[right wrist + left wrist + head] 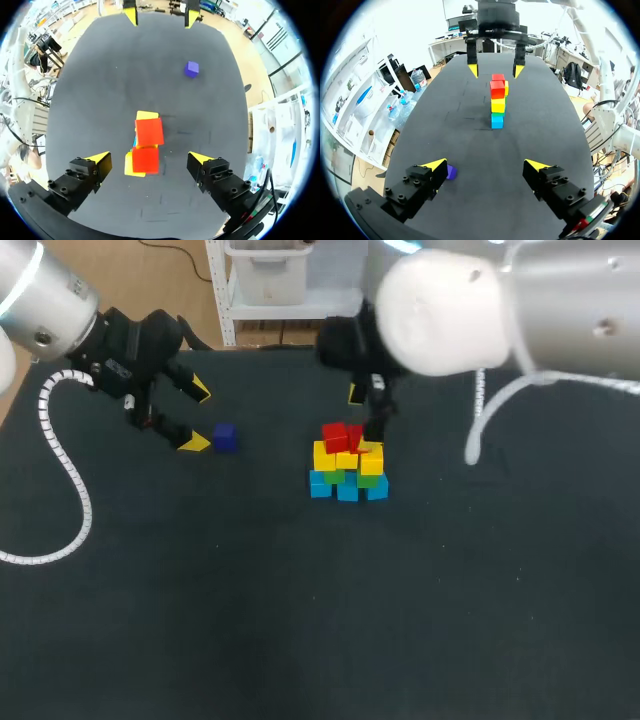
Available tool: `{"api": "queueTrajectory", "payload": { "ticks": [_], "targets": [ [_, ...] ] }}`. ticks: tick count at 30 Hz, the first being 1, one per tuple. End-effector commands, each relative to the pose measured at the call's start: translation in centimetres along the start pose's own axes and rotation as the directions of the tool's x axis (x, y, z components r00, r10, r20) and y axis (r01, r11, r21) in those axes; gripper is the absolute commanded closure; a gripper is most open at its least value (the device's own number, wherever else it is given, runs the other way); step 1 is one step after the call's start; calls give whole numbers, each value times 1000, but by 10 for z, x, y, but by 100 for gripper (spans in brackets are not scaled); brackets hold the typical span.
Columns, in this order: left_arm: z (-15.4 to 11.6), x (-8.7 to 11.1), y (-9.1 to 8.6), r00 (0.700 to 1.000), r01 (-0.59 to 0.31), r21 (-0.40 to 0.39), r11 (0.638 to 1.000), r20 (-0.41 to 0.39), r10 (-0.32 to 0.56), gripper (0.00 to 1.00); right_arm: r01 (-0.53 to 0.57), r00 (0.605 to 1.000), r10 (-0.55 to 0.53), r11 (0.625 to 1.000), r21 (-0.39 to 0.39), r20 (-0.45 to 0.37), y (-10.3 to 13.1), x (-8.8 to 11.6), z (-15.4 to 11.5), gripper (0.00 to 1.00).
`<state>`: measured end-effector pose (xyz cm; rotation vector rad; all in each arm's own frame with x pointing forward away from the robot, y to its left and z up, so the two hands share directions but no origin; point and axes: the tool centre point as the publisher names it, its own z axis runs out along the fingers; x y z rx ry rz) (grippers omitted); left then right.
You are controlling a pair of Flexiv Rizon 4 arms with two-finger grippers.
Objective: Place the blue cubes, place green cubes on the blue cubes, place the yellow cubes on the green cubes, then place the red cubes on the yellow cubes, and place purple cube on the red cubes.
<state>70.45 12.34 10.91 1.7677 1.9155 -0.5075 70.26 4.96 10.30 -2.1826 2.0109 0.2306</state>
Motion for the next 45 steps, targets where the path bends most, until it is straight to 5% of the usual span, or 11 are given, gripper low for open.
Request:
{"api": "queueTrajectory", "payload": {
  "ticks": [1,15,29,45],
  "targets": [
    [0,1,-1,1000,-3,-2,1000,4,3,0,-6,993,0,999,52,120,21,24,-14,0],
    [0,1,-1,1000,-3,-2,1000,4,3,0,-36,937,-1,994,101,349,51,68,-35,0],
    [0,1,-1,1000,-3,-2,1000,4,3,0,-10,742,-87,990,141,665,70,122,-46,0],
    [0,1,-1,1000,-3,-2,1000,4,3,0,-2,672,-81,994,111,736,65,136,-48,0]
  ]
}}
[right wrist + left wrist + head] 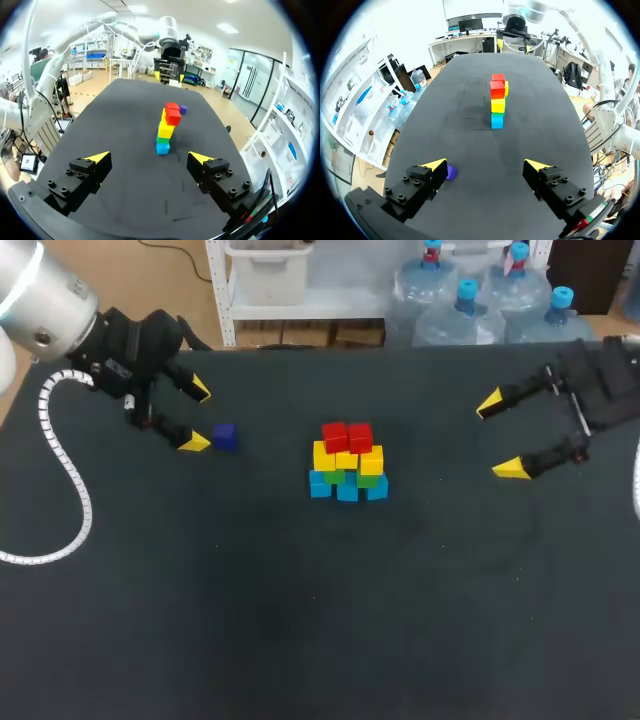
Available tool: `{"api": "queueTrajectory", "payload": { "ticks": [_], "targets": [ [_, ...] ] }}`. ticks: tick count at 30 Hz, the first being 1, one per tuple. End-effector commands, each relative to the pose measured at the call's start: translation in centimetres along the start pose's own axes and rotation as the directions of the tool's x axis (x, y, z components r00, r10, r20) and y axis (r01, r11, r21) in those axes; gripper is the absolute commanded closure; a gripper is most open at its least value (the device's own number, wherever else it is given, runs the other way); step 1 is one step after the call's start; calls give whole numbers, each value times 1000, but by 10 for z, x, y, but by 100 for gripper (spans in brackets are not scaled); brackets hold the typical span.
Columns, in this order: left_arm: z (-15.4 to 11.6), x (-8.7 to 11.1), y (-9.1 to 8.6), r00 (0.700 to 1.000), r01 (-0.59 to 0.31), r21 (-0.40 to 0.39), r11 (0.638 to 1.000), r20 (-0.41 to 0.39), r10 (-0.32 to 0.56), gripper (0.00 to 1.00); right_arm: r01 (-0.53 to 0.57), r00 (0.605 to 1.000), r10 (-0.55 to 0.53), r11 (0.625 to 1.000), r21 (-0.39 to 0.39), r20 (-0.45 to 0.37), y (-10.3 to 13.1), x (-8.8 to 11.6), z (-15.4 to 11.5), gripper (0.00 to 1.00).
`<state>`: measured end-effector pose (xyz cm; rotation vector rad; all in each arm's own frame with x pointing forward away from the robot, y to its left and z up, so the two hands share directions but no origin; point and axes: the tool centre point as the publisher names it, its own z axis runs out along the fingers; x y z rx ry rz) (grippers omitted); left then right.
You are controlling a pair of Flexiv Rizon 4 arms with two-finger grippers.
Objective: Place the blue cubes, place green cubes on the blue cubes, place the yellow cubes on the green cubes, then place the red cubes on the yellow cubes, and place purple cube on the red cubes.
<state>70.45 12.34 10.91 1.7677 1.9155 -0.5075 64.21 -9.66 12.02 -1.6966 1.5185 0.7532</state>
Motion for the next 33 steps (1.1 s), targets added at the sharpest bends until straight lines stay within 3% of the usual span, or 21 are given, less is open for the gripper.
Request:
{"api": "queueTrajectory", "payload": {
  "ticks": [1,11,25,33],
  "targets": [
    [0,1,-1,1000,-3,-2,1000,4,3,0,-1,994,3,1000,-19,114,-8,4,0,0],
    [0,1,-1,1000,-3,-2,1000,4,3,0,-28,994,32,999,-39,104,-20,-8,3,0],
    [0,1,-1,1000,-3,-2,1000,4,3,0,-73,997,72,997,-14,-21,-24,-24,5,0],
    [0,1,-1,1000,-3,-2,1000,4,3,0,-72,997,71,997,-13,-39,-22,-26,6,0]
  ]
}}
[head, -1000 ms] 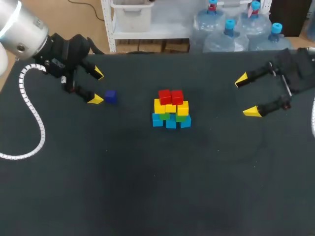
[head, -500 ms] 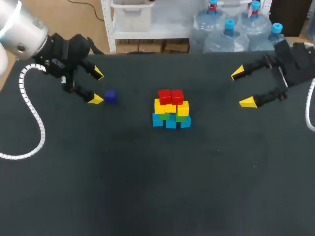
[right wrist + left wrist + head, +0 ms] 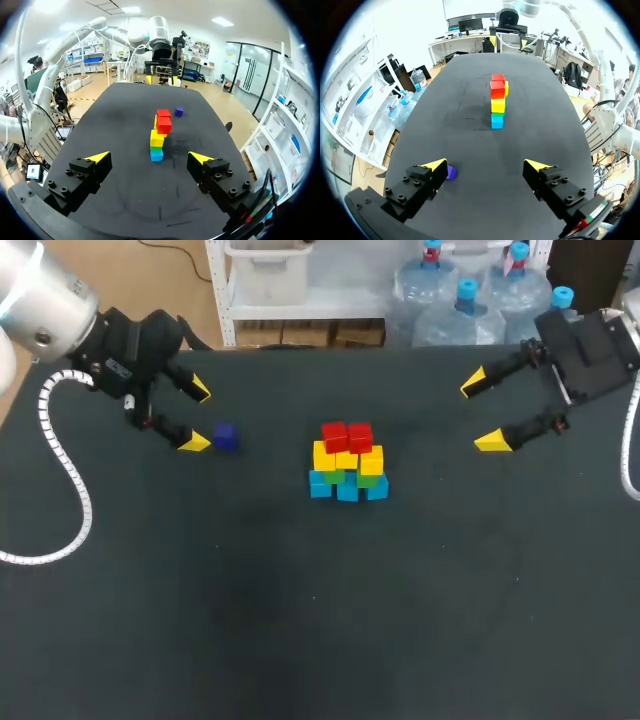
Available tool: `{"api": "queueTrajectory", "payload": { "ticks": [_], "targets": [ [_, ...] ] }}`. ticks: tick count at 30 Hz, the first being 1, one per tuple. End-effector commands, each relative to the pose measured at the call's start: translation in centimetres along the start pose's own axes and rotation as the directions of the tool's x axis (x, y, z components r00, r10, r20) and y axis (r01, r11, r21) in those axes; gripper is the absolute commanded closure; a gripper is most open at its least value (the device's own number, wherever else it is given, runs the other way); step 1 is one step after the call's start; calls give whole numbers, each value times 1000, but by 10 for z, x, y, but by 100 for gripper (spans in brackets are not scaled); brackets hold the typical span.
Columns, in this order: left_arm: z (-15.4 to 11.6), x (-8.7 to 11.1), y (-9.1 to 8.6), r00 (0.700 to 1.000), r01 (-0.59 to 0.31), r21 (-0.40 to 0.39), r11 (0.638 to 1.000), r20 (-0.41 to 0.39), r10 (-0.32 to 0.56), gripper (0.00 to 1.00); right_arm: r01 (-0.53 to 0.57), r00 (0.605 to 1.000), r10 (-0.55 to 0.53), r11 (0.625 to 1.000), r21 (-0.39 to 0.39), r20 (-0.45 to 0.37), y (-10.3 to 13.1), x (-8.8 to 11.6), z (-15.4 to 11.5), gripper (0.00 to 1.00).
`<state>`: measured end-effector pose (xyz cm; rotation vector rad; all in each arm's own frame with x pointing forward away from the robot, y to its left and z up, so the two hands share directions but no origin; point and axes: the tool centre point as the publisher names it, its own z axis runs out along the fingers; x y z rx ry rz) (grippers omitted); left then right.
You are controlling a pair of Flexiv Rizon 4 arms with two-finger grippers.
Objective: Place the blue cubes, place green cubes on the blue cubes, place the yellow cubes on the green cubes, then place the red cubes on the yellow cubes, and place purple cube on the red cubes.
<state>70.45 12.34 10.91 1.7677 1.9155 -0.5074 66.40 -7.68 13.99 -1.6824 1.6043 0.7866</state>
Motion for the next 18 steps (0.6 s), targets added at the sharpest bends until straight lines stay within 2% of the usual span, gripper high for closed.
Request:
{"api": "queueTrajectory", "payload": {
  "ticks": [1,14,18],
  "targets": [
    [0,1,-1,1000,-3,-2,1000,4,3,0,0,1000,0,1000,6,-9,3,-2,0,0],
    [0,1,-1,1000,-3,-2,1000,4,3,0,0,1000,0,1000,6,-9,3,-2,0,0],
    [5,17,25,994,30,45,999,-103,-25,0,0,1000,0,1000,6,-9,3,-2,0,0]
  ]
}}
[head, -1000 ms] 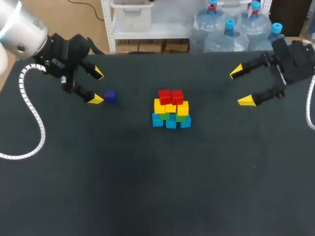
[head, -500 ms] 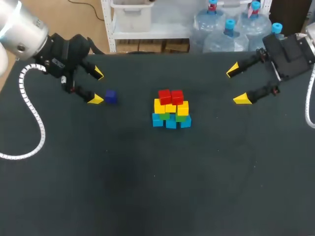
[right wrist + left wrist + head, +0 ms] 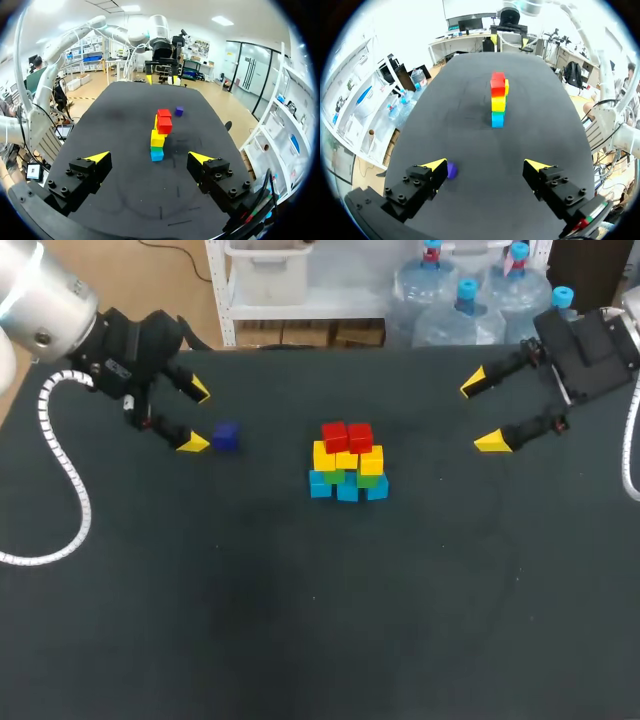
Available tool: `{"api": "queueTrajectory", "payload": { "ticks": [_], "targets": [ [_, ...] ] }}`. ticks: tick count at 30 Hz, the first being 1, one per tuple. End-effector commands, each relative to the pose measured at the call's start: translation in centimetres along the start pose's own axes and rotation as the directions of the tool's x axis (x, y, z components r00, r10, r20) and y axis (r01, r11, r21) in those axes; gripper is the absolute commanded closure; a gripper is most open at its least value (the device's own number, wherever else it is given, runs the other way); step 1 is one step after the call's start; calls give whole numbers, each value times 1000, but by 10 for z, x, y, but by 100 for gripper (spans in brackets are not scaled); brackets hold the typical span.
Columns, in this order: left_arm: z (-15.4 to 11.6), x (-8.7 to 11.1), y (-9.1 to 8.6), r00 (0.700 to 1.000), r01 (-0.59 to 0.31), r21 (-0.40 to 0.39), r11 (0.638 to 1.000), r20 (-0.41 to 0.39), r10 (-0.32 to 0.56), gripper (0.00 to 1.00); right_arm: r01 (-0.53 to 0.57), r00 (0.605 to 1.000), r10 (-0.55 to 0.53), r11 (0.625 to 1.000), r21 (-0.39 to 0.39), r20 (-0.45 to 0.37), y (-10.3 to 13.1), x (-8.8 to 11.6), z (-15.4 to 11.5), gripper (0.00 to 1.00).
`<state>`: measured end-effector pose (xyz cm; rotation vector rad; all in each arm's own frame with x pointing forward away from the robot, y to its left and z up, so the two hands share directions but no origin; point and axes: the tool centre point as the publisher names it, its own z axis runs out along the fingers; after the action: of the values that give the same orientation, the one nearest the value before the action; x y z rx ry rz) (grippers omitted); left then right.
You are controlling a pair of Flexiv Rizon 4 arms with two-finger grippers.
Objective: Place the blue cubes, place green cubes on the blue cubes, place the yellow cubes on the green cubes, then place the red cubes on the yellow cubes, and place purple cube on the red cubes.
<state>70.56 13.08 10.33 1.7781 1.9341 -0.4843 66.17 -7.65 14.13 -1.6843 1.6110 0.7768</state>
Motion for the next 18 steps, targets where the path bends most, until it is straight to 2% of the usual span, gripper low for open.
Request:
{"api": "queueTrajectory", "payload": {
  "ticks": [1,6,11,16,18],
  "targets": [
    [5,10,29,997,30,69,997,-78,-24,0,0,1000,0,1000,2,0,1,0,0,0],
    [3,11,54,979,36,85,996,-205,-18,0,0,1000,0,1000,2,0,1,0,0,0],
    [12,5,69,940,-7,147,989,-336,57,0,0,1000,0,1000,2,0,1,0,0,0],
    [31,4,74,905,-22,214,977,-410,111,0,0,1000,0,1000,2,0,1,0,0,0],
    [39,10,74,897,-11,219,976,-428,106,0,0,1000,0,1000,2,0,1,0,0,0]
  ]
}}
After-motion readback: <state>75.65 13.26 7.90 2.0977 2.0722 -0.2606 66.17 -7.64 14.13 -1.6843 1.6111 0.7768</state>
